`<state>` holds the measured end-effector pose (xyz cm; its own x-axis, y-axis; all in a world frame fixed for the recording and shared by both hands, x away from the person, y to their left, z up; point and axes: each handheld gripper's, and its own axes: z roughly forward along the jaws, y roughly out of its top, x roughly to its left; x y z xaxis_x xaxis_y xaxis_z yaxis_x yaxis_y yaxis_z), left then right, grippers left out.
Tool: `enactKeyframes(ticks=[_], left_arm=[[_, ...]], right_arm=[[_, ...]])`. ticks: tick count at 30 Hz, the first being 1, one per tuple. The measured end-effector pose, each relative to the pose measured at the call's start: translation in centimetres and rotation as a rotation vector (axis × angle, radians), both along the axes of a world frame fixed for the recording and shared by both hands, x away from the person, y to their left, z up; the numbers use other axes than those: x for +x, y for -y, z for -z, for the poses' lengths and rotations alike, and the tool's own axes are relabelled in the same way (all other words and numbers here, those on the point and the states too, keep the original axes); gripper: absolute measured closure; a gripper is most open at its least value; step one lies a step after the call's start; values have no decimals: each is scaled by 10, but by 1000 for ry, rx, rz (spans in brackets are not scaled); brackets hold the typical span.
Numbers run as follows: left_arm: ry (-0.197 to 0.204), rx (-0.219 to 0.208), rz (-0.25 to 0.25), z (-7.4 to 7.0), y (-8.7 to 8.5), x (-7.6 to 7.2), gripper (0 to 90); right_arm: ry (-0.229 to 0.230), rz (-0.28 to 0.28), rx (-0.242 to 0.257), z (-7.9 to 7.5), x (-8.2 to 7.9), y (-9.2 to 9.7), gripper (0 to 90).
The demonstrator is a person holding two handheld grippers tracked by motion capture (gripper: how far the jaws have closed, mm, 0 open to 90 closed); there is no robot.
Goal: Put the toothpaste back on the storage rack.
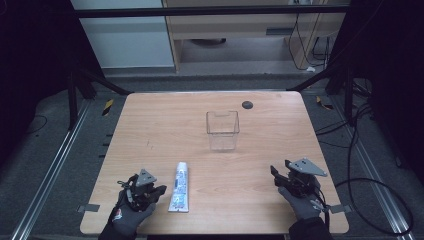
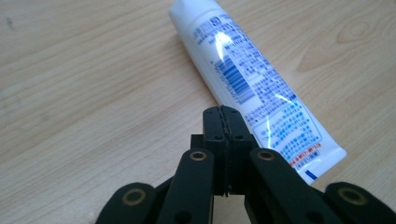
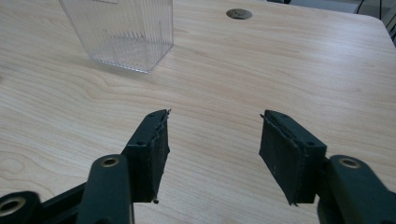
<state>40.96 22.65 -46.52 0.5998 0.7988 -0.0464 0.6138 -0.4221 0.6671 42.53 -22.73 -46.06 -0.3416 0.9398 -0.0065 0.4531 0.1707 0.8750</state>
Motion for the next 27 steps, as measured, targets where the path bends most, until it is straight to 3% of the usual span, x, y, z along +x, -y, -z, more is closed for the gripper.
enactKeyframes(ticks=[12,27], left_arm=[[-64,41,64,10,12,-2,896],[-74,27,96,12,22,-3,896]], right_arm=[[-18,6,-9,4,2,0,348],[-29,33,18,4,4,8,316]])
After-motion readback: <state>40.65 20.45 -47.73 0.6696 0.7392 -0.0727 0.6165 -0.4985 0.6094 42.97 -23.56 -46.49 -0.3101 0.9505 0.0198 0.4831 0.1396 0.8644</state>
